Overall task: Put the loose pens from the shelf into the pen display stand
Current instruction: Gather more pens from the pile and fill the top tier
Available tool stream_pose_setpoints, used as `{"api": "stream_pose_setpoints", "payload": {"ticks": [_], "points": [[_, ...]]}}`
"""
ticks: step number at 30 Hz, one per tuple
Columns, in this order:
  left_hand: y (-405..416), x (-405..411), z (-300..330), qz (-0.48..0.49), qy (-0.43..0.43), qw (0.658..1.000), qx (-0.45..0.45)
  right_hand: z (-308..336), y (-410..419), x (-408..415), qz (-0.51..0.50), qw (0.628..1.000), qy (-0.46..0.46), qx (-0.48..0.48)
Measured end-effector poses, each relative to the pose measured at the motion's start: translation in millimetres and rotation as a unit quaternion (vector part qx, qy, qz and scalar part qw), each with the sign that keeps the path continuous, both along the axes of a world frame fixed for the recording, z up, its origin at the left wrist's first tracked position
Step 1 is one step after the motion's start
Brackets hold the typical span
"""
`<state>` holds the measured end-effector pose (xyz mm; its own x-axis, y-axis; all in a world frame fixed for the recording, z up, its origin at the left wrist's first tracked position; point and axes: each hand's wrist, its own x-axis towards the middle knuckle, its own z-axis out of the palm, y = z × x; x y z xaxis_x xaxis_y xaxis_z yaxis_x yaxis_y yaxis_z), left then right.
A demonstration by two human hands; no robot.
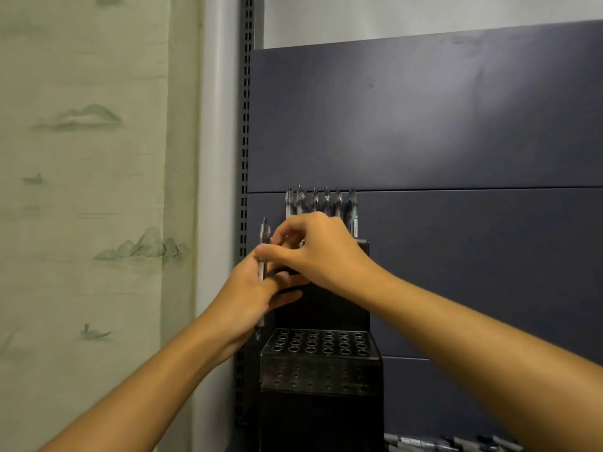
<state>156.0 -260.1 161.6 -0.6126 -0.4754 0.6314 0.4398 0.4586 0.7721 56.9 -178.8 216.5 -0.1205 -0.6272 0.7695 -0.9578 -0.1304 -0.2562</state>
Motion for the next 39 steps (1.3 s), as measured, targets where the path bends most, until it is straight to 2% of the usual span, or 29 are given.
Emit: {"api": "stream_pose_setpoints", "payload": {"ticks": [5,8,13,19,30,39], "points": [[-0.8,-4.7,-0.3,0.065,-0.003,0.995,-0.07,-10.1,-3.9,4.9,0.039,0.997,-0.06,-0.002],[-2.0,-1.8,-0.4,0.07,-0.003,0.994,-0.085,-6.4,-5.7,2.4,0.057,0.994,-0.091,-0.019],[-18.7,14.1,-7.5,0.053,-0.045,0.997,-0.015,29.7,-5.7,-20.6,0.084,0.98,-0.156,-0.088],[-43.5,36.5,-22.9,0.092,-0.065,0.992,0.053,74.8,6.3,-67.4,0.032,0.966,-0.199,-0.159],[-53.6,49.0,-27.0,0.092,-0.096,0.99,0.056,67.0,-15.0,-70.2,0.025,0.973,-0.201,-0.113],[-50.0,51.6,-27.5,0.063,-0.07,0.993,0.074,74.2,-12.1,-70.0,0.004,0.979,-0.169,-0.116]]}}
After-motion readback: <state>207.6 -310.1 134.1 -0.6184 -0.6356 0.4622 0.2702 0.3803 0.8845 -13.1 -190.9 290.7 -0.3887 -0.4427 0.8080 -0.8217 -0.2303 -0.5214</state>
